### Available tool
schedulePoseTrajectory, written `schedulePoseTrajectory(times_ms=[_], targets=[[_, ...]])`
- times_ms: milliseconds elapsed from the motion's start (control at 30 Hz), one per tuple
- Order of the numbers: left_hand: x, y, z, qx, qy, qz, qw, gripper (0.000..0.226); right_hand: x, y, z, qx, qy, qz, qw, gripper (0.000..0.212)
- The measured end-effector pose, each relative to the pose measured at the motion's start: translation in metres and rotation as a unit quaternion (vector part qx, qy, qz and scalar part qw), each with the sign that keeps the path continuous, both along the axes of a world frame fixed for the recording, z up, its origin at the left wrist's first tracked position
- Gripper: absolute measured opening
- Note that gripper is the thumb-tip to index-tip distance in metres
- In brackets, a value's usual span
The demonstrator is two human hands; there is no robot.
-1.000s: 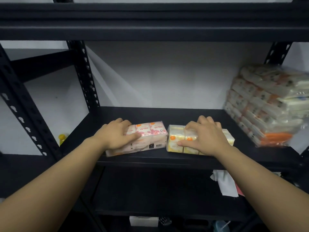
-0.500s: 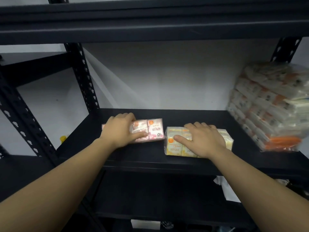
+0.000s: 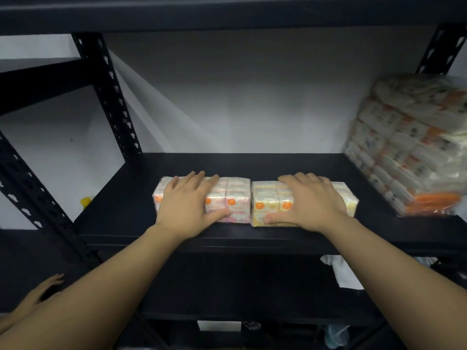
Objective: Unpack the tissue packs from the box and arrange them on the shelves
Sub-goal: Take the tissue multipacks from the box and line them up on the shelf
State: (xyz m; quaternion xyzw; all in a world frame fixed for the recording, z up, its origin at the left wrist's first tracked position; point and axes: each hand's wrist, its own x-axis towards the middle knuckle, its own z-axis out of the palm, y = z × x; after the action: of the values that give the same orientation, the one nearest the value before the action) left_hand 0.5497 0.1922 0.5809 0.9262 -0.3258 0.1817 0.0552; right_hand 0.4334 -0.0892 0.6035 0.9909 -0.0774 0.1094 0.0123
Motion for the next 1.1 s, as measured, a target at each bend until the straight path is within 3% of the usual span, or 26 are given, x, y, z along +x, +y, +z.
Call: schedulePoseTrajectory(times_ms=[433,700,867,1100], targets=[[0.064,-0.019,0.004,-0.006,-0.014,0.007,1.000,0.097,0.072,-0.015,0.006,0.017,0.012,0.008,1.000,0.111],[0.145,-0.043,0.001,-0.030,-0.022,0.002,0.999,0.088,0.148,-0.032,-0.001,0.003,-0.048,0.012,0.999,0.116],[0.177,-0.054,-0.001,-0.022,-0.044,0.004,0.999,0.087,0.184,-0.043,-0.005,-0.030,-0.080,0.026,0.996,0.093],[0.206,-0.059,-0.008,-0.027,-0.078,-0.014,0.997,0.090,0.211,-0.058,-0.016,-0.066,-0.117,0.030,0.991,0.094]])
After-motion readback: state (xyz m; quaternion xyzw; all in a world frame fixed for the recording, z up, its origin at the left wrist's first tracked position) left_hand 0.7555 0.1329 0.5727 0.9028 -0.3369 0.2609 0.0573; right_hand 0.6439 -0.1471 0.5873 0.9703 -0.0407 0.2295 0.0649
